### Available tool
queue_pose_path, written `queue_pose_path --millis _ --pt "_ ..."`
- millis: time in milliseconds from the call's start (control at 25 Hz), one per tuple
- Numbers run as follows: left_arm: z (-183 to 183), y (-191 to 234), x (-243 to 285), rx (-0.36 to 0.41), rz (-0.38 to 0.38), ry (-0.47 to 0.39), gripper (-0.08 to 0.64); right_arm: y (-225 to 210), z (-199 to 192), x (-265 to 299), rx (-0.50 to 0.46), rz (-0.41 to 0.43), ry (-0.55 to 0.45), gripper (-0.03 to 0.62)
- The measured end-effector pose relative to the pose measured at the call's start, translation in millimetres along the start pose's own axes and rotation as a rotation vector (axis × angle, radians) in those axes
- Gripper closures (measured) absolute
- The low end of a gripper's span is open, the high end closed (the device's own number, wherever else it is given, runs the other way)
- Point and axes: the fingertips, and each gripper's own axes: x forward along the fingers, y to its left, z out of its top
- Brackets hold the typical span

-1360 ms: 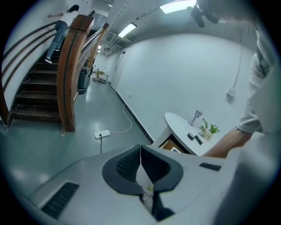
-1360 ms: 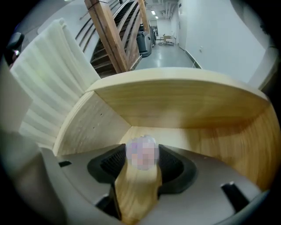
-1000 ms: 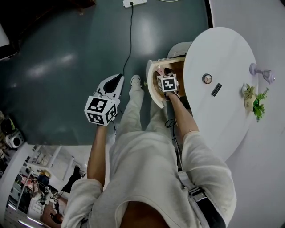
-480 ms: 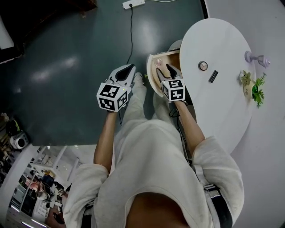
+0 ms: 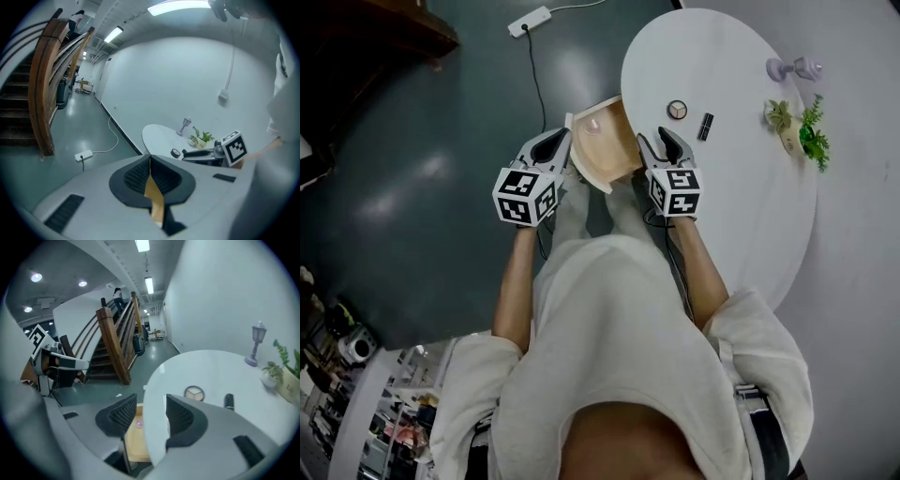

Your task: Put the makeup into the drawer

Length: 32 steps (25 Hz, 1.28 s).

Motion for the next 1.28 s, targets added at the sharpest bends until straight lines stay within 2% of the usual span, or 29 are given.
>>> queue_pose_path --millis 240,520,840,1080,1280 --pt "16 -37 38 0.062 -0.081 0.022 0.546 -101 -7 -30 0.075 -0.187 0.015 0.401" --pt "22 -58 59 0.089 -0.094 0.045 0.546 -168 -30 -22 0.137 -0.266 0.108 0.413" --pt "23 -54 63 0.079 -0.069 0.042 0.546 -182 -54 -2 0.142 -0.278 0.228 0.492" --pt "20 -49 59 0.067 -0.055 0.033 0.546 -179 -52 -2 0.119 -0.252 0.215 0.497" --pt "19 -45 50 0.062 -0.039 0.020 0.546 -158 -35 -13 0.089 -0.213 0.149 0.497"
